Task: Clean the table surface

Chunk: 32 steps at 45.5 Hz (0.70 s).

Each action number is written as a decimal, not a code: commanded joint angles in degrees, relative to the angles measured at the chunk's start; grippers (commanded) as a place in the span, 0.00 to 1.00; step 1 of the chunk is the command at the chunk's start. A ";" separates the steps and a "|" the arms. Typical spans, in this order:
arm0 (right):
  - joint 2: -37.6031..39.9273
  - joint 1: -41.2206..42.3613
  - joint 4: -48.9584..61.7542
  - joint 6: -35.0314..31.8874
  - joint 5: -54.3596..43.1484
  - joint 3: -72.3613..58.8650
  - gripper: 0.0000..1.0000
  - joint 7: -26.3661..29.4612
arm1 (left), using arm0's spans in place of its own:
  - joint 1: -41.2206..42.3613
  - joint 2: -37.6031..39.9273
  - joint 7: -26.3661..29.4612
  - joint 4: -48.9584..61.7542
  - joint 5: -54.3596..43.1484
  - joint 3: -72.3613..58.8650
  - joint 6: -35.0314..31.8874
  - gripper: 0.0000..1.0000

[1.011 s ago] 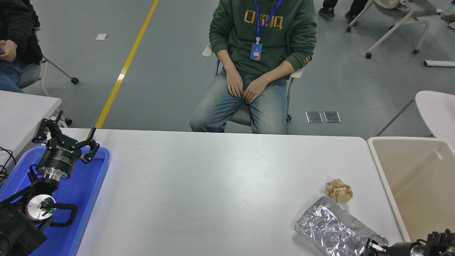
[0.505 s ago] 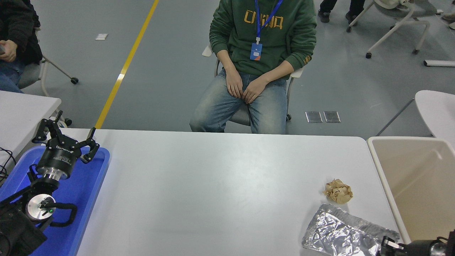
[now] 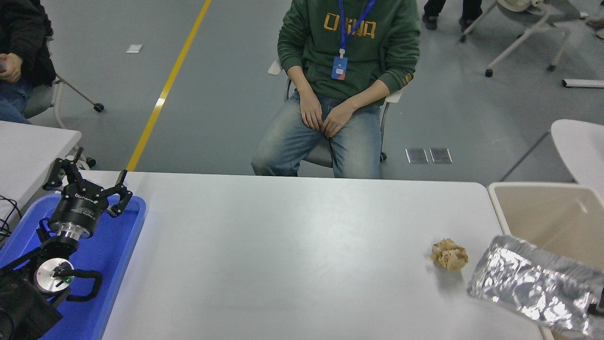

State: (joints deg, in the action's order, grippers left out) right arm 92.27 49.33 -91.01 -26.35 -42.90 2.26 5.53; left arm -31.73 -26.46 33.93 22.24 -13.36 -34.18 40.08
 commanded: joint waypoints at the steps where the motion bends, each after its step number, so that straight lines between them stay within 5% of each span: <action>1: 7.73 11.57 -0.05 -11.35 -0.78 0.91 0.00 0.10 | 0.00 0.00 0.00 0.00 0.00 -0.01 0.00 1.00; 15: 7.73 13.43 1.09 -15.83 -2.80 3.89 0.00 0.10 | 0.00 0.00 0.00 0.00 0.00 -0.01 0.00 1.00; 32: 5.65 13.16 9.52 -13.29 -5.53 2.93 0.00 0.27 | 0.00 0.00 0.00 0.00 0.00 -0.01 0.00 1.00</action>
State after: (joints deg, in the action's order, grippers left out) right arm 99.73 62.04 -87.83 -40.68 -46.28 5.64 5.74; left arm -31.73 -26.46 33.93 22.24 -13.36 -34.19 40.08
